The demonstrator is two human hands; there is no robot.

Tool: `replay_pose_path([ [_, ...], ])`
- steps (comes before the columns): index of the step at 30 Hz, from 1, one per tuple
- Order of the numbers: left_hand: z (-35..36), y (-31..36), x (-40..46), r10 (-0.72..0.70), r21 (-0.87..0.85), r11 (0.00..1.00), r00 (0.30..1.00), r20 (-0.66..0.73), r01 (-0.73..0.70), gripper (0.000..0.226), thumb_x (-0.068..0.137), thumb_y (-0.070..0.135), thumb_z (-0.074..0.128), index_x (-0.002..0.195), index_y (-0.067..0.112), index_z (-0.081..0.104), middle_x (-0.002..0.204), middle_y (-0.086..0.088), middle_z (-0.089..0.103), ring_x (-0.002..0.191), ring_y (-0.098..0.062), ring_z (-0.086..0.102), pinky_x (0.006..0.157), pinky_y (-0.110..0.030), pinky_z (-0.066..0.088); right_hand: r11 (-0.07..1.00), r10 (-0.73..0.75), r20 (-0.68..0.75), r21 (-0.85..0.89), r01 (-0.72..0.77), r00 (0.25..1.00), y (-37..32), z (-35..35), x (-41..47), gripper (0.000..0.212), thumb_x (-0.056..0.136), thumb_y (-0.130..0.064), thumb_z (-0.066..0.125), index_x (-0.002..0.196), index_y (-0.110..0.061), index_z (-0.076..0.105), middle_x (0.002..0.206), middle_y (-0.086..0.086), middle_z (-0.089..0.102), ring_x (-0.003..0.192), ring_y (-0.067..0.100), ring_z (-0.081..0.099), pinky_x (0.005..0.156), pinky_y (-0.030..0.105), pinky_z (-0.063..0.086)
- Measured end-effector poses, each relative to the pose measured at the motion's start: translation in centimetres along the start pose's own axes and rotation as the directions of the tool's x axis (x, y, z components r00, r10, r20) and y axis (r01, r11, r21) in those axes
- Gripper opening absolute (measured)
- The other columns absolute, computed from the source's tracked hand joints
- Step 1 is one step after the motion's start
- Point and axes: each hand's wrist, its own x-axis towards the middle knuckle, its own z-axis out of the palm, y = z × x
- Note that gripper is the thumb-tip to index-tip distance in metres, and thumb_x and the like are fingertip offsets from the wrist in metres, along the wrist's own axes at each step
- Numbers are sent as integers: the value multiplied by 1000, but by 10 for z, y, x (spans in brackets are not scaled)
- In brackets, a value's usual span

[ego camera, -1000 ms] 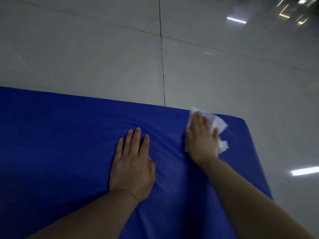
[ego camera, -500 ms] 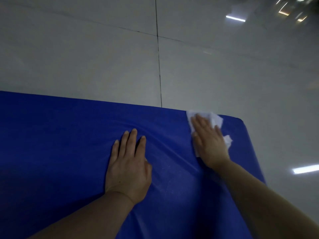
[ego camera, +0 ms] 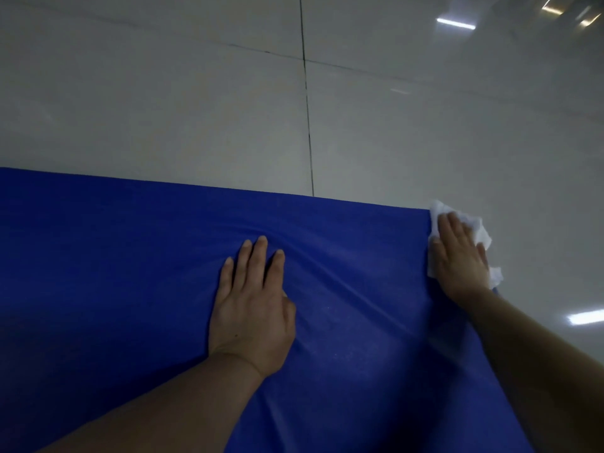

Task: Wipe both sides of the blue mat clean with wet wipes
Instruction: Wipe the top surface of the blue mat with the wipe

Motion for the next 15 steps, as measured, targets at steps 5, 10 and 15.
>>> replay_pose_path([
  [5, 0, 0, 0, -4, -1, 1000, 1000, 12, 4, 58, 87, 28, 28, 134, 5, 53, 146, -18, 43, 135, -31, 38, 109, -45, 20, 994, -109, -47, 0, 109, 993, -28, 9, -21, 50, 103, -25, 26, 152, -20, 16, 159, -4, 9, 146, 14, 2, 117, 41, 8],
  [10, -3, 2, 1, -5, 3, 1000, 1000, 21, 5, 59, 87, 28, 28, 134, 4, 53, 145, -19, 43, 134, -35, 41, 110, -44, 17, 962, -269, -32, 34, 270, 963, -10, 12, -46, 51, 102, -43, 16, 150, -27, 14, 156, -12, 7, 145, 6, -2, 119, 36, 4],
  [15, 0, 1, 1, -7, 0, 1000, 1000, 29, 7, 59, 88, 29, 25, 136, 4, 50, 147, -19, 41, 136, -33, 37, 113, -43, 15, 998, -35, -85, 53, 39, 996, -26, 9, -36, 48, 102, -14, 32, 150, -15, 26, 158, 1, 20, 142, 26, 22, 114, 46, 25],
])
